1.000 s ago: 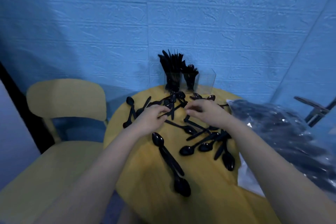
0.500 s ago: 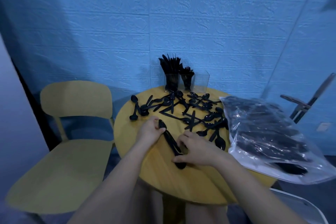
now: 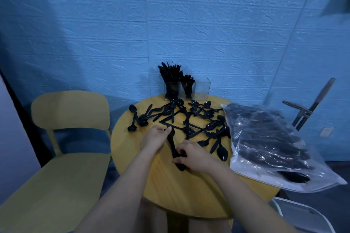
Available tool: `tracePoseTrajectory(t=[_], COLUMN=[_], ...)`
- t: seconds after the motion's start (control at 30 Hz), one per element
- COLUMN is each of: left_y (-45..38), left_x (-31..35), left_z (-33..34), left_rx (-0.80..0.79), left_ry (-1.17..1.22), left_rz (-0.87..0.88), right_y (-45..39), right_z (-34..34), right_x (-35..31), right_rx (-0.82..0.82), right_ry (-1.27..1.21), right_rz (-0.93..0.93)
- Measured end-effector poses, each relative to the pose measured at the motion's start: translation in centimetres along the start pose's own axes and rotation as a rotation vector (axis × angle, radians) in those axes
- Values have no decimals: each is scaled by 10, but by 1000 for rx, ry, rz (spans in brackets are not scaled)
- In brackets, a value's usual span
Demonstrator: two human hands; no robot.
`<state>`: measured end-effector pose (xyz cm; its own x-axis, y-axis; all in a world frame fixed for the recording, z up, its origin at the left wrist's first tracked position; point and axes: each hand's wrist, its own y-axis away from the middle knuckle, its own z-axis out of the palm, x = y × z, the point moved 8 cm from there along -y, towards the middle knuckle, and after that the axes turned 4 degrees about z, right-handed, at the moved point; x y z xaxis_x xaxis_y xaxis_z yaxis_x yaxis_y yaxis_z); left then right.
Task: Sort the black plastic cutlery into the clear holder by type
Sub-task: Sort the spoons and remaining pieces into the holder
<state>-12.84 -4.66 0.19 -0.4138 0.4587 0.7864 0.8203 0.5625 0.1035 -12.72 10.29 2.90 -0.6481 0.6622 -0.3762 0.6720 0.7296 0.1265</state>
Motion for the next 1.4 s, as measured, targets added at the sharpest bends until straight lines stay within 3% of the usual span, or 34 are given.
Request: tracePoseTrajectory(t=[0.33, 0.43, 0.6, 0.7, 0.77, 0.93, 1.1, 1.2, 1.4], left_y=[-28, -31, -21, -15, -9, -6, -5, 0, 14], left_x=[24, 26, 36, 37, 34, 34, 37, 38, 46], left_z=[-2, 5, -5, -14, -13, 1, 18, 26, 39], left_rx=[-156, -178, -42, 22, 6, -34, -263, -331, -453], left_ry=[-423, -389, -80, 254, 518, 823, 1216, 1189, 1132], left_rz=[-50, -20, 100, 126, 90, 58, 33, 38, -23], right_y=[8, 13, 20, 20, 18, 6, -10, -23, -44], right_z=[-10, -20, -46, -64, -75, -92, -101, -112, -91], right_x=[5, 11, 34, 52, 63, 80, 94, 83, 38], right_rx=[93, 185, 264, 326, 390, 605, 764, 683, 238], right_ry=[54, 46, -154, -357, -472, -734, -1050, -1075, -696], right_rz=[-40, -42, 74, 160, 180, 170, 128, -21, -179])
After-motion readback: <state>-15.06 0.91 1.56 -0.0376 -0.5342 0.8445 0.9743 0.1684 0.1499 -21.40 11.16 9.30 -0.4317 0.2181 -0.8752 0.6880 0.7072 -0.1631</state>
